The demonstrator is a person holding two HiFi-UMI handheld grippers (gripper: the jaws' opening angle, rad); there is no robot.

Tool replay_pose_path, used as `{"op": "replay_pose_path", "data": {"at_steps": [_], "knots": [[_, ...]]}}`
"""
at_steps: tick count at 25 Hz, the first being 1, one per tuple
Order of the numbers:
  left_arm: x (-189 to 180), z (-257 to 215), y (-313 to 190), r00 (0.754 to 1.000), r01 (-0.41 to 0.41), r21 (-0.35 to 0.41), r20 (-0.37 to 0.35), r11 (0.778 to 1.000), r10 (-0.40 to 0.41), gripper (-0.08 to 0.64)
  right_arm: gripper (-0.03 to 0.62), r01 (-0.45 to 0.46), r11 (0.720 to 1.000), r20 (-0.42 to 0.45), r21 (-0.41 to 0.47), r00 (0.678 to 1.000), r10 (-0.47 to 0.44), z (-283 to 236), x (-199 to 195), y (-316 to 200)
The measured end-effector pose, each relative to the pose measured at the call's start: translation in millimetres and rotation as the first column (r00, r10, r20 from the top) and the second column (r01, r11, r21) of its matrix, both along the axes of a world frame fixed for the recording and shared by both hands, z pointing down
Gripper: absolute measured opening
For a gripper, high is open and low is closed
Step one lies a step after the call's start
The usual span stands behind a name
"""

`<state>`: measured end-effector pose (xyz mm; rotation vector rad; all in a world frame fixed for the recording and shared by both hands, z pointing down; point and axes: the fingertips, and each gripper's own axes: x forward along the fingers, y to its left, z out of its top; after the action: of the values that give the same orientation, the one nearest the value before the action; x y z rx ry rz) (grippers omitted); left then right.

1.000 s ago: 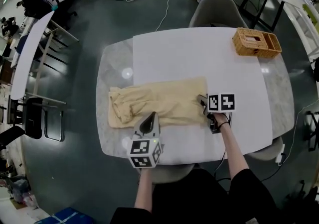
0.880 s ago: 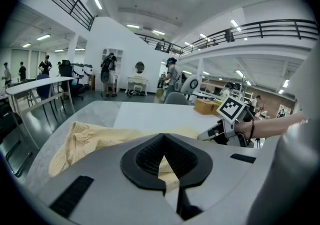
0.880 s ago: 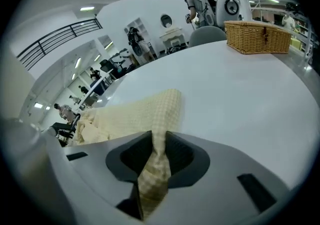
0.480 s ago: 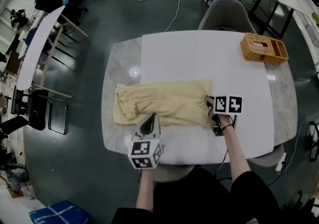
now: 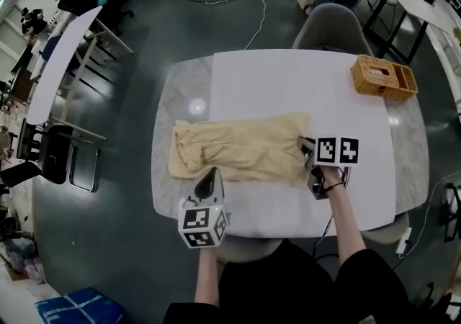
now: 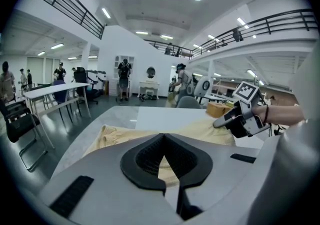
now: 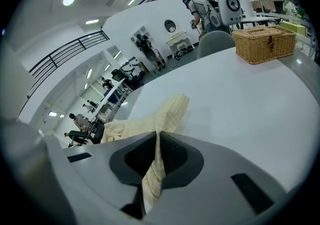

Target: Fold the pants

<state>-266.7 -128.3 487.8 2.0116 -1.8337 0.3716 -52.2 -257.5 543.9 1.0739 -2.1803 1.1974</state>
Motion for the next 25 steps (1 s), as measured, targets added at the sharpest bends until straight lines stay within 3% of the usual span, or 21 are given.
{"op": "replay_pose_path", "data": {"at_steps": [15, 25], "knots": [[-53.6, -0.8, 20.1, 0.998, -0.021, 0.026, -0.061, 0.999, 0.022, 0.014, 0.025, 0.051, 0.997, -0.009, 0.066, 0.999, -0.05, -72.2, -70.5, 16.6], [-80.6, -2.1, 26.8, 0.995, -0.031, 0.043, -0.096, 0.999, 0.035, 0.014, 0.025, 0.06, 0.996, 0.041, 0.072, 0.997, -0.063, -98.1, -117.6, 25.7]]}}
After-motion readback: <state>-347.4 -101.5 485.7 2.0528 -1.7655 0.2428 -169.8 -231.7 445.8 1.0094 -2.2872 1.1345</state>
